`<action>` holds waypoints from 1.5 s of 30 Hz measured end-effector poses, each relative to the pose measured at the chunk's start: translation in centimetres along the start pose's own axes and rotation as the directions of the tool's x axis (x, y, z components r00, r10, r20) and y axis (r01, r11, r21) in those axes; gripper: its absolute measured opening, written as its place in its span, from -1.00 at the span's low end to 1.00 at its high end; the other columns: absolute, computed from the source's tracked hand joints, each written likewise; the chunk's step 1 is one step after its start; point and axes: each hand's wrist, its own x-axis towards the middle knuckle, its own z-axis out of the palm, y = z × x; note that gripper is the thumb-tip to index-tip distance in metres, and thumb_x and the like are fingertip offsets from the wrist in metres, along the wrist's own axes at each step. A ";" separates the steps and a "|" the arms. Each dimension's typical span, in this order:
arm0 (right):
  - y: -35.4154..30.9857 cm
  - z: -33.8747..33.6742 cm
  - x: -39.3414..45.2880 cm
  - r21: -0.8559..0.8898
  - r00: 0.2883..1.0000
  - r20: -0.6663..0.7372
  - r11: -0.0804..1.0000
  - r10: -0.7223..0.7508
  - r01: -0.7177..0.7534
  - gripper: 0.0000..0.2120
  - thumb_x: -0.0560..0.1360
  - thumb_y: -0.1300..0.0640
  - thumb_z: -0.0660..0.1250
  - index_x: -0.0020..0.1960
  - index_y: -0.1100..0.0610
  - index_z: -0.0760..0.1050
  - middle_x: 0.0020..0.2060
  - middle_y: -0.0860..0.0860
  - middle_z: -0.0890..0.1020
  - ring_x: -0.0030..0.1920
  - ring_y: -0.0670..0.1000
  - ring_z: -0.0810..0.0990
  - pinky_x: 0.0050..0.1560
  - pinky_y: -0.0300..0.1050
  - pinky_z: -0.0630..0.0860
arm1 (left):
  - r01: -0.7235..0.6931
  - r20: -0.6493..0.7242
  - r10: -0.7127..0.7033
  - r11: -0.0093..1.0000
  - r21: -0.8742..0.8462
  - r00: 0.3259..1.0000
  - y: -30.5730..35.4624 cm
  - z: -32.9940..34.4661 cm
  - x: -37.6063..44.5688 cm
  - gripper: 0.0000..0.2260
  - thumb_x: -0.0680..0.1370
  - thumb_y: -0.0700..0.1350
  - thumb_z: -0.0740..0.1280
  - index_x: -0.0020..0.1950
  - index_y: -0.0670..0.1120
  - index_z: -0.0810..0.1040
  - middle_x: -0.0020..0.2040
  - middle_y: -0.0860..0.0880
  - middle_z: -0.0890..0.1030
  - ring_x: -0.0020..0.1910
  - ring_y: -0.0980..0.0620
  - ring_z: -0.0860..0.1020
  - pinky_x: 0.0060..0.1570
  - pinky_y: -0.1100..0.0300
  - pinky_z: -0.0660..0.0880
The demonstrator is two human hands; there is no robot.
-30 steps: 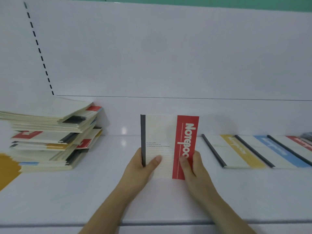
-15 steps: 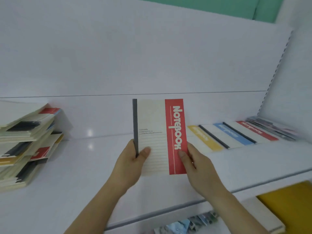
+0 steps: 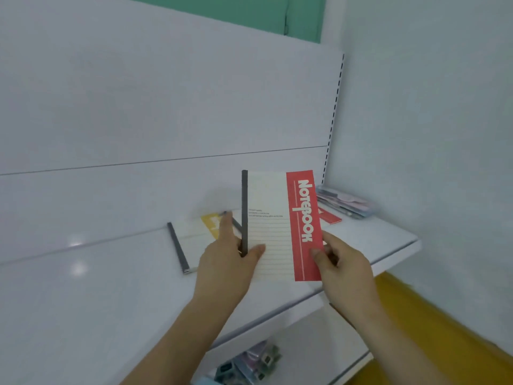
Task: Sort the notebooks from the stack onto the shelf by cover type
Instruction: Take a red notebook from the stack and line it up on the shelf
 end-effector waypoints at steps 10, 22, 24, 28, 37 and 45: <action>9.3 -7.8 11.6 -0.246 0.994 0.100 0.968 -0.031 0.055 -0.62 0.63 0.00 0.20 0.44 -0.10 0.36 0.17 -0.08 0.62 -0.03 -0.08 0.59 0.15 -0.08 0.53 | -0.238 0.262 0.131 0.868 0.435 0.956 5.4 13.6 5.5 -0.25 0.54 0.23 0.35 0.58 0.02 0.04 0.33 0.00 0.41 0.27 0.07 0.37 0.24 0.18 0.41; 16.7 -4.5 24.1 -0.422 0.837 0.472 0.762 -0.278 0.491 -0.69 0.62 -0.04 0.21 0.29 0.06 0.49 0.15 0.02 0.61 0.14 0.07 0.51 0.19 -0.04 0.41 | -0.257 0.316 0.023 0.639 0.725 0.948 3.2 18.2 14.8 -0.39 0.56 0.40 0.11 0.34 -0.06 0.38 0.16 -0.06 0.57 0.14 -0.07 0.48 0.11 0.06 0.43; 17.6 -3.9 25.2 -0.448 0.811 0.535 0.735 -0.236 0.509 -0.52 0.59 -0.21 0.10 0.31 0.08 0.49 0.19 0.02 0.58 0.21 0.05 0.48 0.27 -0.03 0.38 | -0.259 0.320 0.007 0.604 0.754 0.947 2.8 18.8 15.3 -0.43 0.56 0.41 0.09 0.25 -0.05 0.41 0.14 -0.06 0.58 0.13 -0.08 0.47 0.09 0.03 0.40; 19.1 -3.0 26.9 -0.457 0.730 0.641 0.646 -0.237 0.611 -0.27 0.43 -0.36 -0.24 0.19 0.02 0.49 0.05 -0.05 0.57 0.14 -0.01 0.45 0.22 -0.09 0.36 | -0.243 0.319 -0.055 0.530 0.813 0.946 3.1 19.7 15.5 -0.41 0.57 0.40 0.08 0.24 -0.07 0.47 0.16 -0.09 0.56 0.19 -0.12 0.45 0.21 -0.02 0.35; 20.3 -3.4 28.5 -0.342 0.580 0.758 0.576 -0.297 0.742 -0.09 0.29 -0.63 -0.11 0.28 -0.01 0.44 0.13 -0.01 0.50 0.23 0.04 0.37 0.32 -0.03 0.31 | -0.079 0.323 -0.239 0.680 0.729 0.916 4.4 19.7 16.3 -0.61 0.52 0.32 0.29 -0.09 0.01 0.34 -0.08 0.02 0.42 0.04 -0.01 0.39 0.03 0.08 0.41; 19.9 -3.0 31.9 -0.265 0.519 0.799 0.596 -0.305 0.758 -0.34 0.26 -0.55 0.10 -0.12 0.01 0.52 -0.18 0.00 0.49 -0.07 0.03 0.46 0.07 -0.04 0.43 | 0.043 0.229 -0.269 0.731 0.680 0.936 4.3 20.2 16.8 -0.51 0.50 0.28 0.37 0.25 -0.04 0.52 0.12 -0.02 0.53 0.15 0.00 0.43 0.17 0.08 0.47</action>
